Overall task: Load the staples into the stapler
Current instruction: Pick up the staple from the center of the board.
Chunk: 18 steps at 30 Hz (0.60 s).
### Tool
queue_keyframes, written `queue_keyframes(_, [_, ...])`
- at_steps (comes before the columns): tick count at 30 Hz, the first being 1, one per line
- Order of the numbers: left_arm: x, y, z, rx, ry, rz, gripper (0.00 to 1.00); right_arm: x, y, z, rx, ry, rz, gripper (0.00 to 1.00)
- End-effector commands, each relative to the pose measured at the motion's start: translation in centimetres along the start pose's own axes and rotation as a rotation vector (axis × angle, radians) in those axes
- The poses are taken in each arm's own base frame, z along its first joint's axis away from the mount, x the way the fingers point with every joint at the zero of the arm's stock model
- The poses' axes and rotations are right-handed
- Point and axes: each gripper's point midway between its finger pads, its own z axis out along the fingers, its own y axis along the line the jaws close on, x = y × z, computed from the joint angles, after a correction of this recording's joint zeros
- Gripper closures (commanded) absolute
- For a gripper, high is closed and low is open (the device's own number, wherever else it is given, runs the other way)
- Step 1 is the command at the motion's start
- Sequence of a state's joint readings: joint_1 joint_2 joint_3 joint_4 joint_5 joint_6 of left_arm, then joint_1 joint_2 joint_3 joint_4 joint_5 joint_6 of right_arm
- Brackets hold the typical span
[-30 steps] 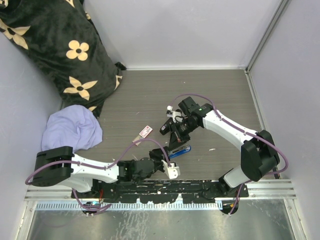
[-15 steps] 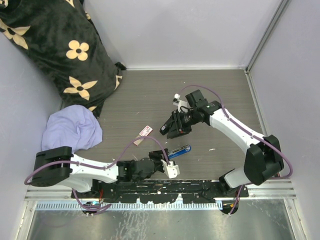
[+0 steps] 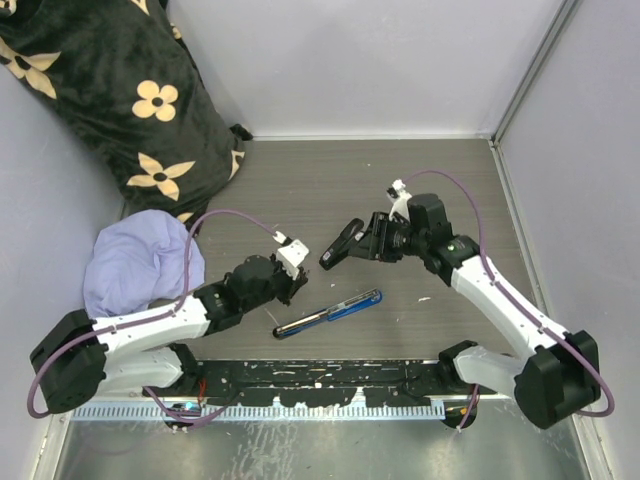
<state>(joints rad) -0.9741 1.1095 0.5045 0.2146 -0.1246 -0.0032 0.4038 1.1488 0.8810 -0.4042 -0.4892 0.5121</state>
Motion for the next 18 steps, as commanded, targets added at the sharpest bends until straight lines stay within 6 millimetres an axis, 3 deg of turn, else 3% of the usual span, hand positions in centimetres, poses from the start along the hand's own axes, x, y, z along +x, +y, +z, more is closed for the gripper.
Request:
queue_keyframes(1, [-0.2,-3.2,-0.1,0.19,0.093,-0.343,0.95,-1.3,1.8,0.6,-0.06,-0.16,0.023,0.49])
queue_keyframes(10, [-2.2,-5.2,-0.5,0.425,0.125,-0.635,0.93,1.4,4.8,2.0,0.018,-0.212,0.044,0.5])
queue_keyframes(18, [-2.2,-5.3,-0.9,0.473,0.133,-0.659,0.92,4.0,6.5,3.9,0.076,-0.141,0.022,0.54])
